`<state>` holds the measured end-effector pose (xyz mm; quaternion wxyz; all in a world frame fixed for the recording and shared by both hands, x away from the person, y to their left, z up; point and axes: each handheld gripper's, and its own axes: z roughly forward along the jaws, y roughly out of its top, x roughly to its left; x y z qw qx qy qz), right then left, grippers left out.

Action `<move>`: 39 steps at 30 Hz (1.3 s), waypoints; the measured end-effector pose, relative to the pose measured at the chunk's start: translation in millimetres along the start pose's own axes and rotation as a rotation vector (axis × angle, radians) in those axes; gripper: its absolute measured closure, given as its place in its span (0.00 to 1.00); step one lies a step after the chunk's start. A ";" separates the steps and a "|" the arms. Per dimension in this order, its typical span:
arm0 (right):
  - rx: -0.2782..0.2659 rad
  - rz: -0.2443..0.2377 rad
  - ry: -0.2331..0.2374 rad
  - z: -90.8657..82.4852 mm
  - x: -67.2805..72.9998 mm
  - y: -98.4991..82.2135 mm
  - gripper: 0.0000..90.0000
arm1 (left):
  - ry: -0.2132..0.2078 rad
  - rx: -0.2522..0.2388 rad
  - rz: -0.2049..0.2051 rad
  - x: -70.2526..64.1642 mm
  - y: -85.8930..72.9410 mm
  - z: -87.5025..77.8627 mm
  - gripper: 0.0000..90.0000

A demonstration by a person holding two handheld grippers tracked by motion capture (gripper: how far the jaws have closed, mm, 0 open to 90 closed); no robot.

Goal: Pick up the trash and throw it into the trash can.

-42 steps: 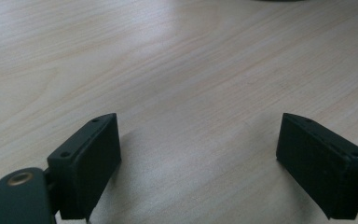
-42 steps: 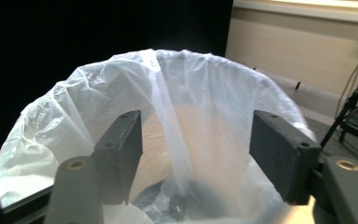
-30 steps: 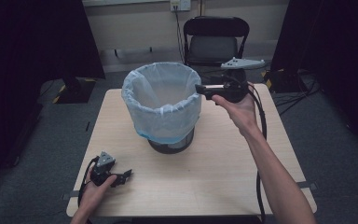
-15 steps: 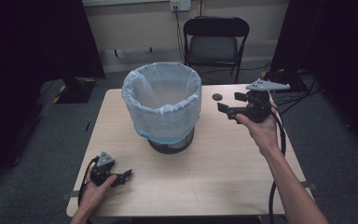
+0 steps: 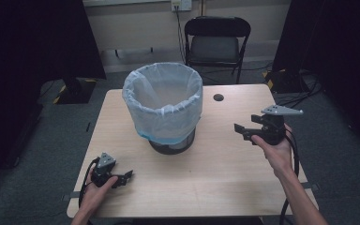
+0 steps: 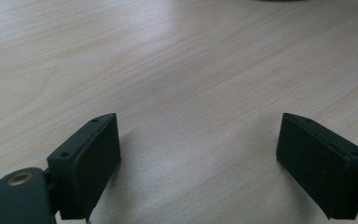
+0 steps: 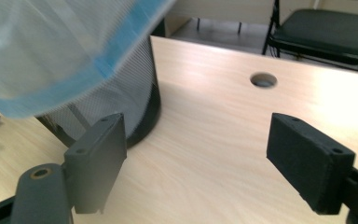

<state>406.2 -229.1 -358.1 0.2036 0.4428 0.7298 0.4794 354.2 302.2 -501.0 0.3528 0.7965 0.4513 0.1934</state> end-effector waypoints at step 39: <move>0.262 0.082 -0.239 7.7 -54.1 -142.2 0.21 | 0.005 0.002 0.001 -2.8 0.1 0.2 0.13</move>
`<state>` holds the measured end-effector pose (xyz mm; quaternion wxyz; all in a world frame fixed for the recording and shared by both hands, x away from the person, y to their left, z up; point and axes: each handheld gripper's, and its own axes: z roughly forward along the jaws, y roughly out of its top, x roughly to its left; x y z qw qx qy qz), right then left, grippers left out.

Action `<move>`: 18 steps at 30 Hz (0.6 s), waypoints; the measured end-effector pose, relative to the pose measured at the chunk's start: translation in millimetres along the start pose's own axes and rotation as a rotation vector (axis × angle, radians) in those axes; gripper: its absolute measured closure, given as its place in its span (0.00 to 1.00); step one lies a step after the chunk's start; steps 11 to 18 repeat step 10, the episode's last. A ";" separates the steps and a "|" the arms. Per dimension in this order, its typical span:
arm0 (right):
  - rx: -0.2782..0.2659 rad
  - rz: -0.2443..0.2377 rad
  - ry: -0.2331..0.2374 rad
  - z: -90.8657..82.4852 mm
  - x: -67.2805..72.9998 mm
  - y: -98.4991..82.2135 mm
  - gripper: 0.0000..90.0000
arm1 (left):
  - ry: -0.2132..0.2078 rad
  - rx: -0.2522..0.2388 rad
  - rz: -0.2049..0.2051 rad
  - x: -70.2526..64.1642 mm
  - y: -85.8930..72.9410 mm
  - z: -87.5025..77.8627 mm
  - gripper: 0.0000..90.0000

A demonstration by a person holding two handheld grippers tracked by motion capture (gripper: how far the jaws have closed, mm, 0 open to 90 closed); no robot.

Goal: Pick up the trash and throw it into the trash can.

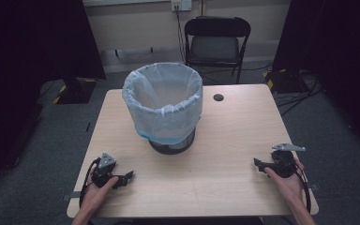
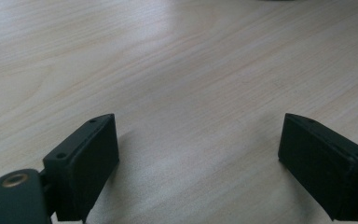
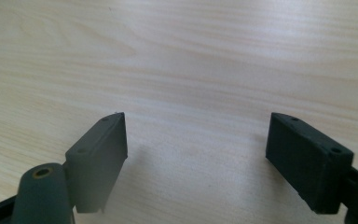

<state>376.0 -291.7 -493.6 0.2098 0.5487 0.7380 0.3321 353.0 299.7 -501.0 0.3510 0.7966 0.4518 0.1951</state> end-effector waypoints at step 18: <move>-0.031 -0.039 -0.060 2.7 6.6 -5.0 0.20 | -0.004 0.002 0.002 0.1 0.0 0.1 0.12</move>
